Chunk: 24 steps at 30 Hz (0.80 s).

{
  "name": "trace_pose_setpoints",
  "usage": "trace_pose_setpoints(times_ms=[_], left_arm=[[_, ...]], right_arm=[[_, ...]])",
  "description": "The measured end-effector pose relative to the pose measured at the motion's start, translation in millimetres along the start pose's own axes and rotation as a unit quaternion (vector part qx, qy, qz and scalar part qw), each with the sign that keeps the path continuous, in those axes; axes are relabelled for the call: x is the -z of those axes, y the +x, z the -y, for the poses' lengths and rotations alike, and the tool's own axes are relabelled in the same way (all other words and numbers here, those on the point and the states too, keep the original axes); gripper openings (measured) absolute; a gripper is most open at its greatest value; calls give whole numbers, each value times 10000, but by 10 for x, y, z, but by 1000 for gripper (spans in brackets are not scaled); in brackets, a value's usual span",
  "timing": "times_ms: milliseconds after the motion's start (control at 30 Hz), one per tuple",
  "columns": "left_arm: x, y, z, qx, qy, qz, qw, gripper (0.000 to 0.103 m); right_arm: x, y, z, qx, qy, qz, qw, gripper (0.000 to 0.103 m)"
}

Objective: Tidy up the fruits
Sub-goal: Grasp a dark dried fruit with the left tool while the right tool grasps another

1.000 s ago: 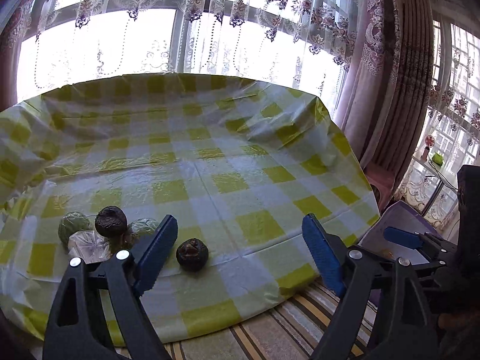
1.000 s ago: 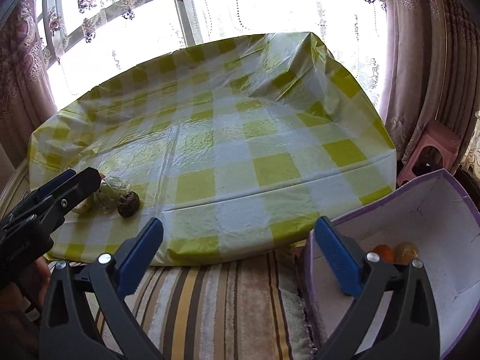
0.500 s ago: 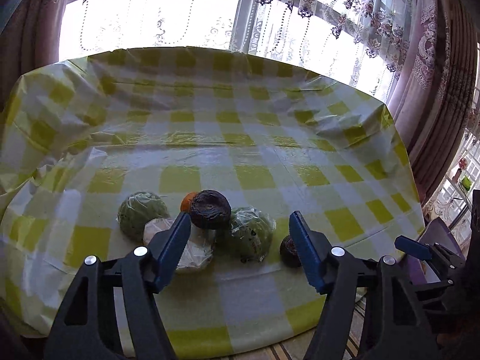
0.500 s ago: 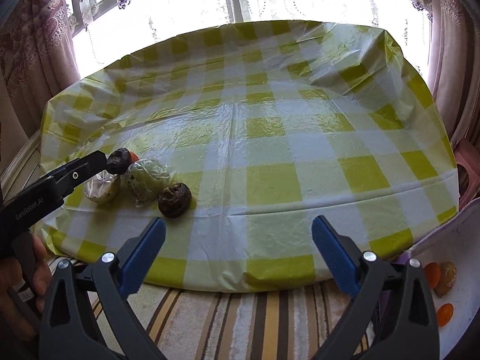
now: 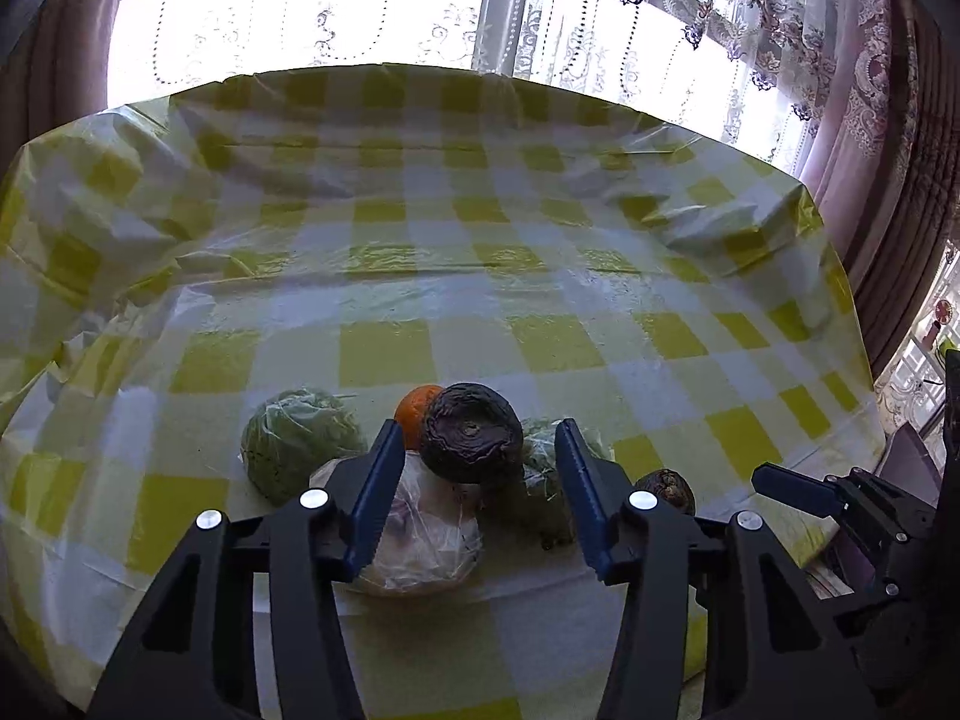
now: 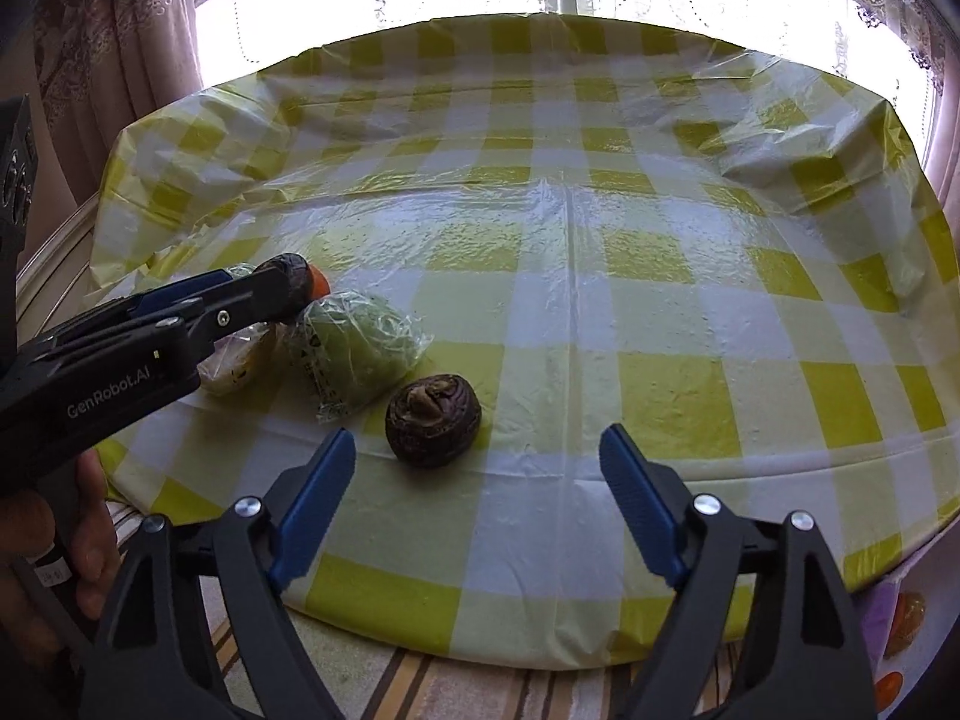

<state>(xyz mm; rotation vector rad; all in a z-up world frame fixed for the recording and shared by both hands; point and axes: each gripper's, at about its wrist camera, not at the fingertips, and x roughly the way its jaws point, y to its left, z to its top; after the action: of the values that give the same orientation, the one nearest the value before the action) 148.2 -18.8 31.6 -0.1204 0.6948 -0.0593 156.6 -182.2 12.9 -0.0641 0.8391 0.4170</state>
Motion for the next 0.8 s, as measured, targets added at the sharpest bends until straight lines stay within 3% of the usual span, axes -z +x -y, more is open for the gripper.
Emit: trace_pose_setpoints(times_ms=[233,300,600,800], left_arm=[[-9,98,14,3,124,-80,9999,45],[-2,136,-11,16,85,-153,9998,38],[8,137,-17,52,49,-145,9999,37],[11,118,-26,64,33,-96,9999,37]], right_arm=[[-41,127,-44,-280,-48,-80,9996,63],[-46,160,-55,-347,-66,-114,9993,59],[-63,216,-127,-585,-235,-178,9979,39],[-68,237,-123,-649,-211,-206,9975,39]])
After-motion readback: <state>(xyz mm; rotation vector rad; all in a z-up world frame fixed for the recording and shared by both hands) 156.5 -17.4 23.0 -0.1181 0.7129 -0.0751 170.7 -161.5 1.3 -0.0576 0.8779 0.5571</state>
